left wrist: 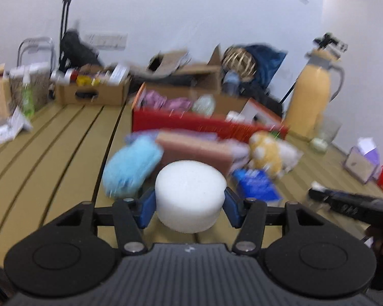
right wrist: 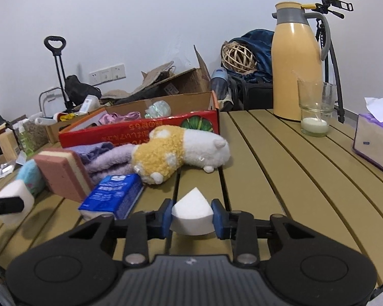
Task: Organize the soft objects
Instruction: 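Carry both sponges into the cardboard box and open both grippers, then withdraw both grippers from the box back over the table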
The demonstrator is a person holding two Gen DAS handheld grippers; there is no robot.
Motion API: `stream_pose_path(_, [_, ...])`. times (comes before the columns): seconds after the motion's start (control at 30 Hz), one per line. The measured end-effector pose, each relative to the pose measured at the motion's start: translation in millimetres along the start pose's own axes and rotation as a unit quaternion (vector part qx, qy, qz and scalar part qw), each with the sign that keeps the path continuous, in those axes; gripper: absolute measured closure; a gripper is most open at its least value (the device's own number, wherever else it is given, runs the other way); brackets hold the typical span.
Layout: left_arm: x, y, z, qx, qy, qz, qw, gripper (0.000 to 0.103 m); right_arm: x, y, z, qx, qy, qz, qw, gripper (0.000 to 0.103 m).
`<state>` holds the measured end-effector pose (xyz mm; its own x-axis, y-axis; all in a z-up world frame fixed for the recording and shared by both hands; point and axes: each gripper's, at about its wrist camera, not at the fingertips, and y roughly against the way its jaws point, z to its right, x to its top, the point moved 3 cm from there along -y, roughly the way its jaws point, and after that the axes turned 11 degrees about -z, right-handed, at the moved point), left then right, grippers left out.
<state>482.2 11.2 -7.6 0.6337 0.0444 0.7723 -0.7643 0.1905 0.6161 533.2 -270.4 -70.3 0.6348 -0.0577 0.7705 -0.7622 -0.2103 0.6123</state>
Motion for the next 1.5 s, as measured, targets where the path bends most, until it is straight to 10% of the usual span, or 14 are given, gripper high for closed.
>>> stream_pose_path(0.23, [81.2, -3.6, 8.0, -0.07, -0.013, 0.032, 0.997, 0.047, 28.6, 10.0, -4.8, 0.048, 0.006, 0.01, 0.999, 0.071])
stream_pose_path(0.43, [172.7, -88.5, 30.2, -0.072, -0.043, -0.013, 0.9964, 0.047, 115.3, -7.4, -18.2, 0.076, 0.069, 0.031, 0.994, 0.07])
stream_pose_path(0.6, [222.1, -197.3, 28.4, -0.042, -0.013, -0.123, 0.9915, 0.046, 203.7, -88.6, -16.5, 0.093, 0.078, -0.035, 0.992, 0.069])
stream_pose_path(0.83, [245.9, -278.9, 16.7, 0.016, -0.005, -0.167, 0.9858, 0.037, 266.2, -213.5, -20.5, 0.078, 0.068, -0.121, 0.987, 0.064])
stream_pose_path(1.0, [246.4, -284.9, -1.4, -0.004, 0.003, -0.169, 0.9856, 0.023, 268.8, -247.2, -15.2, 0.068, 0.068, -0.134, 0.986, 0.041])
stream_pose_path(1.5, [258.4, -163.8, 0.2, -0.003, -0.017, -0.12, 0.9926, 0.02, 287.5, -134.6, -18.4, 0.056, 0.092, -0.062, 0.992, 0.039])
